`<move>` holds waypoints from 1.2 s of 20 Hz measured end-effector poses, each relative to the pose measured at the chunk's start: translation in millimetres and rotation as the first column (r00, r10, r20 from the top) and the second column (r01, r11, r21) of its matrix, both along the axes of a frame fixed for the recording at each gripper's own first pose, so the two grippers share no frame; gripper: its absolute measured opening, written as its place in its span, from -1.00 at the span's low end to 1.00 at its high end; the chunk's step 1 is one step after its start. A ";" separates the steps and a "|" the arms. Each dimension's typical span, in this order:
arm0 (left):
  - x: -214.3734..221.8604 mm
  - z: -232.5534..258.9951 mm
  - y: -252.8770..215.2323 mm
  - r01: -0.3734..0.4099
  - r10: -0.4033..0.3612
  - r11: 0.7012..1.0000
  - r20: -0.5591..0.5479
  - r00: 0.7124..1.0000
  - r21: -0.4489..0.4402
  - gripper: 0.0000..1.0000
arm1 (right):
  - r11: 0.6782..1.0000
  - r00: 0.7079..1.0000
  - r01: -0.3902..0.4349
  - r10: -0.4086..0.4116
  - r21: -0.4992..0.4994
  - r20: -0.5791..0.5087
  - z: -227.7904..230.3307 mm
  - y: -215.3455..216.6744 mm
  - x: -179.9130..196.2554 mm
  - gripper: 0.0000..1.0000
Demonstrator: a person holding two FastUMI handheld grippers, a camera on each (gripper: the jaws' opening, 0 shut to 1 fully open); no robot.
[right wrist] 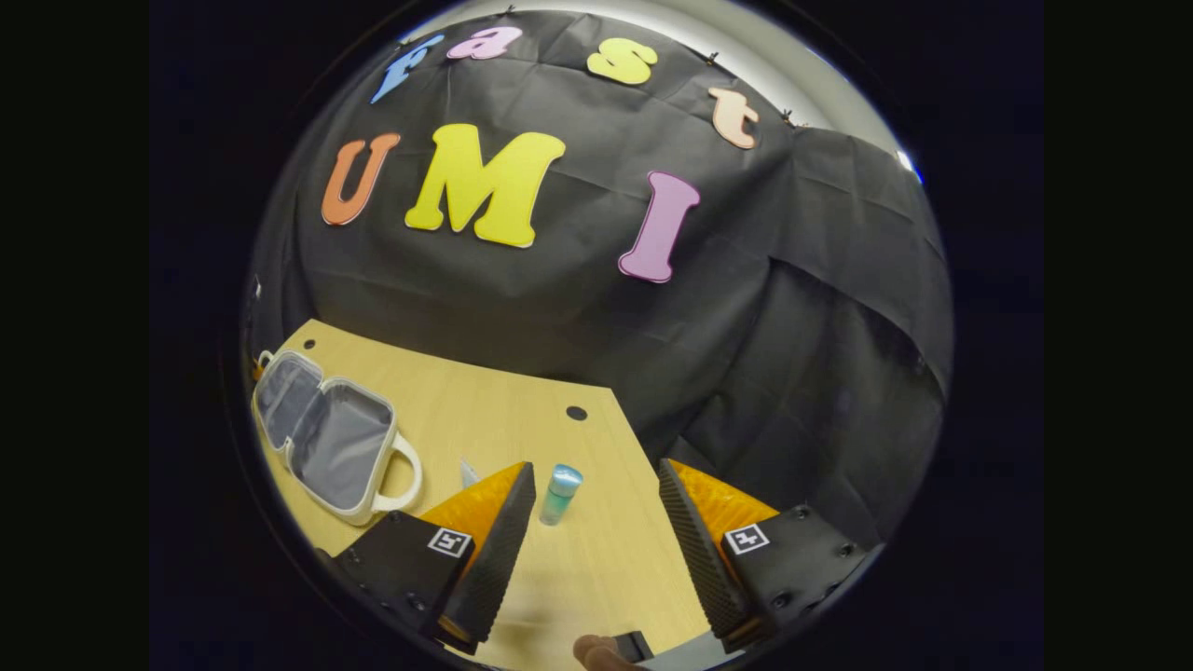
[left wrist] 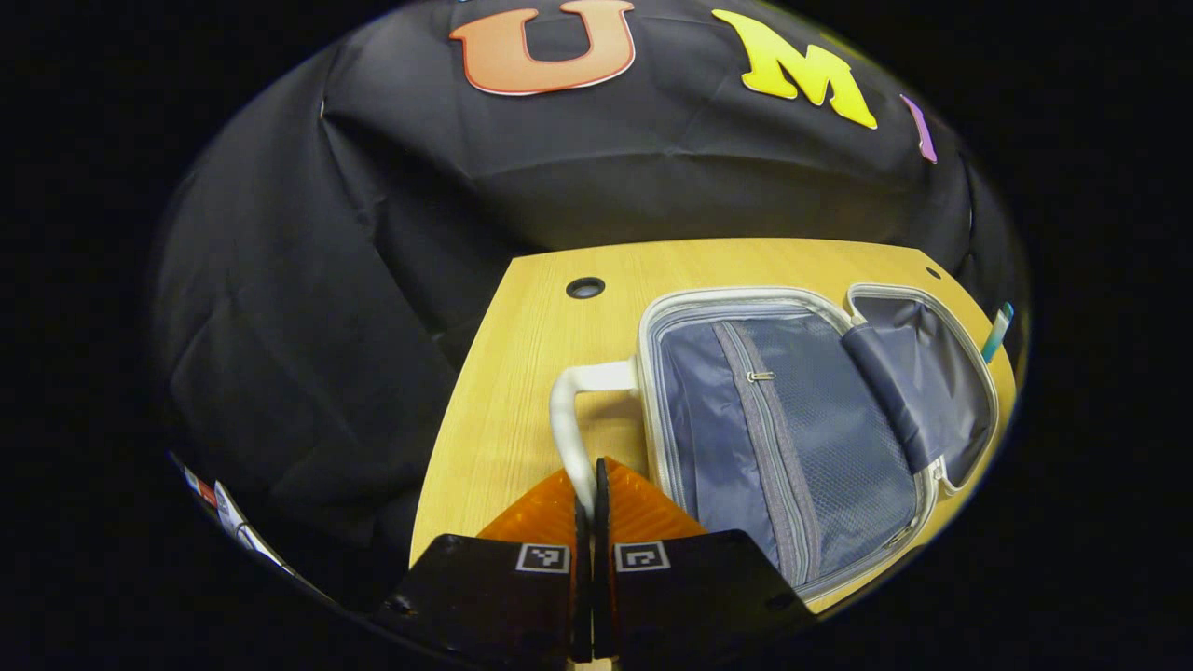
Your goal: First open the suitcase, pack the skin care products into it, and then close the suitcase.
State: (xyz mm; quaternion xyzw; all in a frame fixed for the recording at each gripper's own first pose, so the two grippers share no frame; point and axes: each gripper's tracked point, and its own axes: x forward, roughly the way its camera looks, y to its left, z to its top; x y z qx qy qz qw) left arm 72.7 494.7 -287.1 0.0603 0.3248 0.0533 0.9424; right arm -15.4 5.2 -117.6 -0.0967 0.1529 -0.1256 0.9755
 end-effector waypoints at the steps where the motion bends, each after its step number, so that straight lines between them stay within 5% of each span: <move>1: -0.9 -0.7 1.1 -0.005 0.005 1.000 -0.001 1.000 -0.005 -0.91 | 1.000 1.000 -0.001 0.001 0.003 -0.003 -2.3 -1.2 -0.2 0.60; 3: -1.9 5.7 1.4 -0.009 0.009 1.000 0.019 1.000 -0.003 -0.83 | 1.000 1.000 -0.001 0.001 0.008 -0.004 -3.2 -1.7 0.4 0.59; 5: -2.2 17.7 4.2 -0.016 0.015 1.000 0.055 0.998 0.018 -0.53 | 1.000 1.000 -0.007 0.006 0.014 0.002 -1.7 -0.2 2.4 0.60; 9: -5.0 67.0 -31.1 0.014 -0.014 1.000 0.170 0.985 0.003 1.00 | 0.999 0.999 -0.046 0.046 0.012 0.010 -4.3 6.3 9.9 0.58; 16: 1.6 137.3 -154.6 0.078 -0.073 0.997 0.321 0.944 -0.003 0.98 | 0.986 0.986 -0.167 0.166 0.012 0.029 -2.0 -2.8 27.4 0.60; 24: 7.4 140.1 -344.9 0.267 -0.229 0.961 0.339 0.913 -0.068 0.98 | 0.965 0.964 -0.262 0.262 -0.018 0.044 -6.2 -52.5 37.0 0.58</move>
